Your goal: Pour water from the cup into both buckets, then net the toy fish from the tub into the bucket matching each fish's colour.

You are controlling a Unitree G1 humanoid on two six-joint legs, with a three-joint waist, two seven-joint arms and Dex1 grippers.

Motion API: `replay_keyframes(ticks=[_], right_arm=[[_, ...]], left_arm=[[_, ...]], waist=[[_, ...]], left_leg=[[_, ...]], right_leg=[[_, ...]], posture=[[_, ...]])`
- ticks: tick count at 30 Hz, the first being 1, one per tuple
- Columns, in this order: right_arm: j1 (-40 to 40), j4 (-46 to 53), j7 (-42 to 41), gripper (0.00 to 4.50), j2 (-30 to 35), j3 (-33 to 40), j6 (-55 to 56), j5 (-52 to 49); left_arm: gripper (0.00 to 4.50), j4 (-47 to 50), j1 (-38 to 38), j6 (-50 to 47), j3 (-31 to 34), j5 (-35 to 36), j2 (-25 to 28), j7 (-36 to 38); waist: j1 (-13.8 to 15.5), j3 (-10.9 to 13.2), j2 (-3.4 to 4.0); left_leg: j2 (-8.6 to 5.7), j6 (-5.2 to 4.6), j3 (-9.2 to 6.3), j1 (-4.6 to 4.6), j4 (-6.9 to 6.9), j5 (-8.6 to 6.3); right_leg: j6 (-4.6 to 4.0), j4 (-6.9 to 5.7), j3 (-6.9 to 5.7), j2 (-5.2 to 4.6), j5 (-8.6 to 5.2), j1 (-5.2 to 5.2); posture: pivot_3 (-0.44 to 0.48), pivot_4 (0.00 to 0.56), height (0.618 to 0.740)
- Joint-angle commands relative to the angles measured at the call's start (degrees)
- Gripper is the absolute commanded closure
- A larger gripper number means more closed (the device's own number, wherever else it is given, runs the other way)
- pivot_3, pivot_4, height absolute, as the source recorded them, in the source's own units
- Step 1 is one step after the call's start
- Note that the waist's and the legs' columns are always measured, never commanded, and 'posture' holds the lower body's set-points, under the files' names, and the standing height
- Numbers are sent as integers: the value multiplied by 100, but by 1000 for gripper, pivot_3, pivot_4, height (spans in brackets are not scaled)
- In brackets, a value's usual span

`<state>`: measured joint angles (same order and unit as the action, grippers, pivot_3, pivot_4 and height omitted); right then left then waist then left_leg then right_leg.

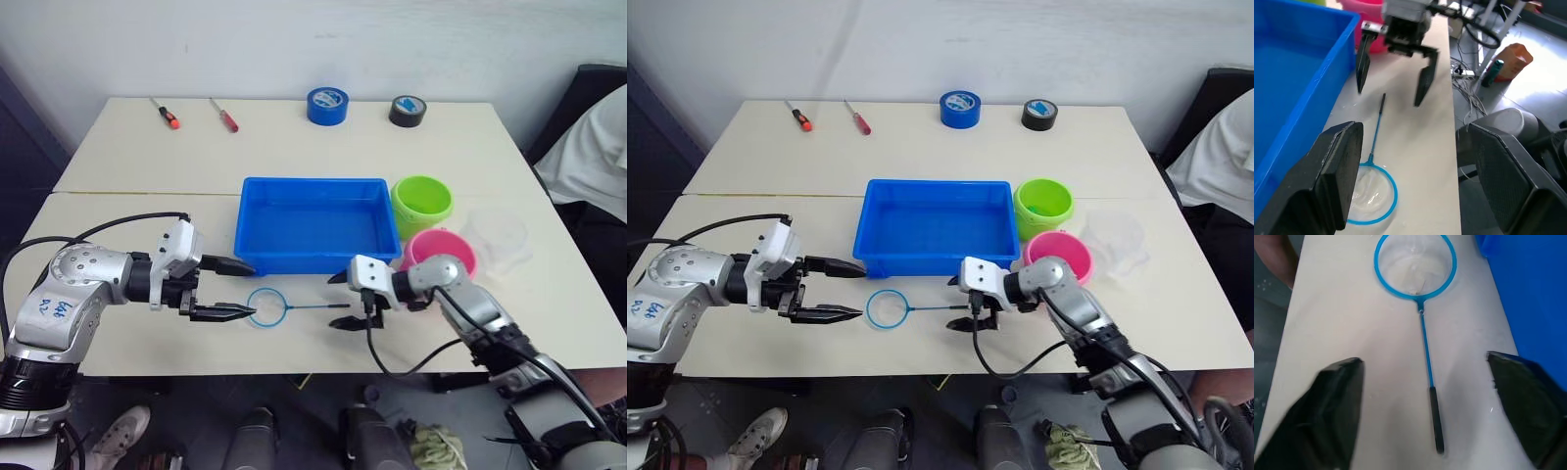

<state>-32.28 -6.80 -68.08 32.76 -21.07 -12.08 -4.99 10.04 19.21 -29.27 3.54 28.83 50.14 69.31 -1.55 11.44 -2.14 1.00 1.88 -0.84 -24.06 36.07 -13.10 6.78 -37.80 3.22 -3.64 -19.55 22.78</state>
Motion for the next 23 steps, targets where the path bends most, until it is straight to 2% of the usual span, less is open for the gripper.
replay_keyframes(ticks=[1, 3, 6, 8, 12, 14, 17, 23], right_arm=[[484, 1358, 17, 41, 421, 564, -622, -469], [993, 2199, 224, 41, 623, 940, -1174, -790], [2040, 3357, 817, 41, 719, 1551, -2040, -1200], [2547, 3784, 1066, 41, 755, 1712, -2356, -1306], [3161, 3928, 1535, 41, 728, 1902, -2468, -1240], [3361, 3897, 1735, 41, 676, 2005, -2489, -1270], [3455, 3873, 1887, 41, 649, 1992, -2511, -1313], [3593, 3675, 1835, 41, 771, 1918, -2277, -1258]], left_arm=[[772, 327, -239, -283, 272, -14, -18, -564], [772, 461, -587, -429, 483, 31, -89, -921], [772, 624, -1505, -307, 988, -1, -364, -1401], [772, 785, -1914, -312, 1239, 1, -530, -1686], [772, 1148, -2711, -364, 1424, -102, -773, -2151], [772, 1267, -3115, -330, 1411, -244, -887, -2376], [772, 1279, -3419, -314, 1424, -341, -1040, -2612], [772, 1311, -3590, -264, 1428, -274, -1108, -2622]], waist=[[-2, 0, 0], [-9, 0, 0], [-31, -3, 4], [-21, -3, 3], [-9, -3, 4], [-13, -8, 8], [-7, -8, 7], [16, -10, 5]], left_leg=[[0, -1, -1, -1, 1, 0], [2, -1, -2, 0, -2, -2], [17, 6, -1, 4, -9, -6], [32, 17, 2, 23, -14, -15], [48, 24, 2, 76, -16, -19], [61, 32, 2, 117, -38, -24], [65, 31, 12, 126, -52, -24], [65, 32, 4, 117, -64, -24]], right_leg=[[0, 1, 0, -1, 0, 0], [0, 2, 1, -3, 0, -3], [0, 10, 3, -18, 0, -6], [-13, 12, 3, -18, -7, -20], [-48, 26, 6, -7, -14, -72], [-146, 83, 19, -6, -52, -131], [-152, 107, 24, -11, -47, -143], [-154, 118, 17, -13, -48, -136]], posture=[[0, 150, 734], [0, 150, 734], [0, 150, 734], [0, 150, 734], [0, 150, 734], [0, 150, 734], [0, 150, 734], [0, 150, 734]])
